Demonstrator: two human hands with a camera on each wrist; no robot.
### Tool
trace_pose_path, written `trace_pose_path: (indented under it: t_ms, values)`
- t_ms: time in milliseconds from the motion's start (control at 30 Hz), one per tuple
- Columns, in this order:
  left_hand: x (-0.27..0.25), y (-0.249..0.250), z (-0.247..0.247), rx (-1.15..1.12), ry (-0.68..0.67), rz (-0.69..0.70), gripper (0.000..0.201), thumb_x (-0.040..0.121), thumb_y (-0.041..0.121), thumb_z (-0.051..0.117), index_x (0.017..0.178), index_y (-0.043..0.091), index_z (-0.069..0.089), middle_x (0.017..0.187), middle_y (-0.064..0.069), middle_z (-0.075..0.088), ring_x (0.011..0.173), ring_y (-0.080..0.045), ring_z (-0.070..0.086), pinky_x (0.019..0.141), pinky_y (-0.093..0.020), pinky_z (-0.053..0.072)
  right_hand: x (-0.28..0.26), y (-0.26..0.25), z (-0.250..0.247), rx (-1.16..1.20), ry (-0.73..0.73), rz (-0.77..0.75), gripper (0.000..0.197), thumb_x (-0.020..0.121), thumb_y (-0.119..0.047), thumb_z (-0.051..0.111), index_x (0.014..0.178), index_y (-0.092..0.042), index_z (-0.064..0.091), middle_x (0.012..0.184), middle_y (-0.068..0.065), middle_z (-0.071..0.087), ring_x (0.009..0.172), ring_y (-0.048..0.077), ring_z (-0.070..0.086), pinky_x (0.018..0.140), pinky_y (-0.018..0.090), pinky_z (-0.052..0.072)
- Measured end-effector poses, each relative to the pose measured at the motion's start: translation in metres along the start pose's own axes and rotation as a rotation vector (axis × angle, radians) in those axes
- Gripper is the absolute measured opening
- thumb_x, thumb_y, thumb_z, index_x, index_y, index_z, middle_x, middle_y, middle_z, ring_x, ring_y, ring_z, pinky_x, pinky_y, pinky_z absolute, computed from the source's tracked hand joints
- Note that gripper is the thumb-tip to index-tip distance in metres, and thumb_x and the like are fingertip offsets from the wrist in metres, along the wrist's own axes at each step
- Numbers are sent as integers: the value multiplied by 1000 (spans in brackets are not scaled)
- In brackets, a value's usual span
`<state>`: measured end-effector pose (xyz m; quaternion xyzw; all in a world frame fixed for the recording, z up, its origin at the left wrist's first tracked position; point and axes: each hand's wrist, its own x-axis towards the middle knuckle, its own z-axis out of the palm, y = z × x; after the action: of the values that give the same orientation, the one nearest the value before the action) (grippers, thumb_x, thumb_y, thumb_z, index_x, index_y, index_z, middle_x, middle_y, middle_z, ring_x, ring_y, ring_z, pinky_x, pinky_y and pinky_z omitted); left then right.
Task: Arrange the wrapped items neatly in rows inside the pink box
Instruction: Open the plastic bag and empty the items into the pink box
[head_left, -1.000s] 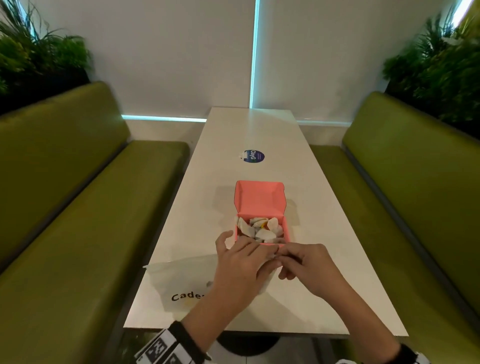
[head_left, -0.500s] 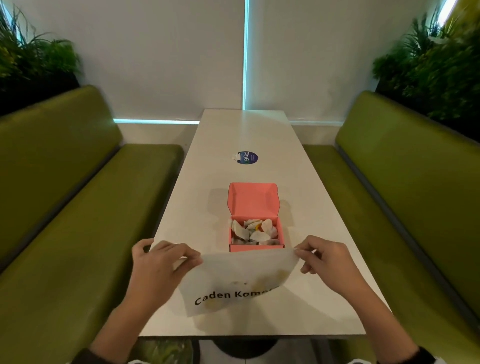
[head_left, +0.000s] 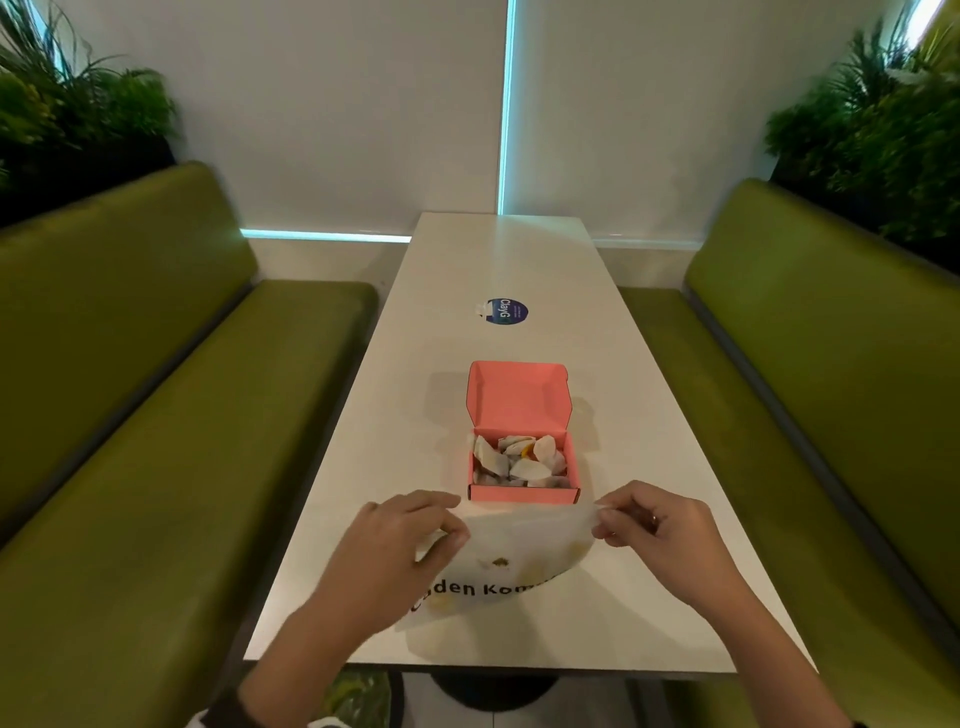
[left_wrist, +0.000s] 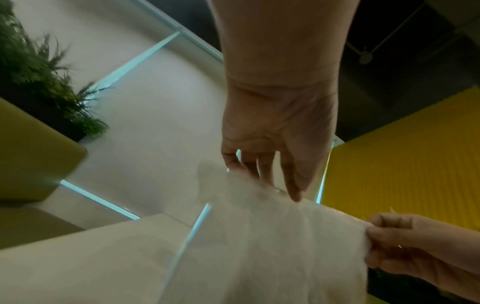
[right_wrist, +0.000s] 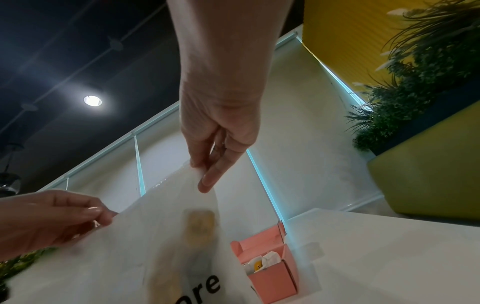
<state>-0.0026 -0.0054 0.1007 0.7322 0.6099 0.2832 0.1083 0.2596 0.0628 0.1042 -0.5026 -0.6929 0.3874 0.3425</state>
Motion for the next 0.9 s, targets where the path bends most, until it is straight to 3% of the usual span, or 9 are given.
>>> trace_pose_path:
  t_ms: [67,133,200,333,467,567,733,800,900]
  values:
    - [1,8,5,-70,38,-106,19,90,39,54,90,28,70,103,23,64,69,9,53,70,-7,41,-3,0,-2,-25,-19,-16,21,83,-7,68,75,-26,68,68,-8,71,67,5,67,65,10,51]
    - [1,14,9,-86,34,-177,18,92,35,53,92,27,69,79,25,61,70,10,51,63,-6,38,-5,2,-4,-69,-18,-31,22,80,-8,71,73,-29,69,69,-11,70,69,4,65,64,9,50]
    - [1,17,11,-124,28,-225,17,92,35,54,91,29,70,66,25,56,69,11,51,61,-6,38,-6,4,-4,-106,0,-68,25,79,-7,72,73,-31,69,75,-12,70,75,2,64,64,7,48]
    - [3,18,7,-232,46,-320,11,87,35,62,86,31,73,74,27,61,72,0,58,66,-12,40,-7,11,-4,-112,10,-84,26,76,-2,73,71,-27,69,84,-12,70,79,0,64,64,6,48]
    - [5,20,1,-370,38,-392,11,82,27,70,74,34,70,71,22,66,71,2,59,59,-6,40,-6,13,-6,-111,10,-73,20,76,-1,73,71,-20,70,83,-13,70,78,0,64,62,6,48]
    - [3,22,2,-345,-64,-347,18,79,22,73,72,37,66,76,21,67,76,7,58,62,-7,43,-6,10,-4,-117,18,-75,25,76,-1,73,70,-25,68,83,-11,70,78,-1,64,62,5,48]
    - [1,27,8,-328,-92,-307,25,83,13,68,75,33,57,74,14,62,69,-2,59,63,-8,45,-7,3,-1,-141,43,-85,34,76,-2,74,75,-34,63,88,-13,67,77,6,64,63,5,48]
    - [2,28,10,-347,-61,-325,27,80,11,71,73,31,55,69,11,60,62,1,56,61,-7,43,-10,-2,4,-263,75,-148,39,74,-9,77,91,-38,57,98,-18,57,83,-1,57,64,5,47]
    - [6,29,14,-397,-36,-333,29,73,9,78,70,26,54,63,6,55,55,-1,50,58,-10,44,-16,-12,18,-484,19,-431,39,73,-26,74,104,-35,53,100,-16,43,89,-6,40,73,11,39]
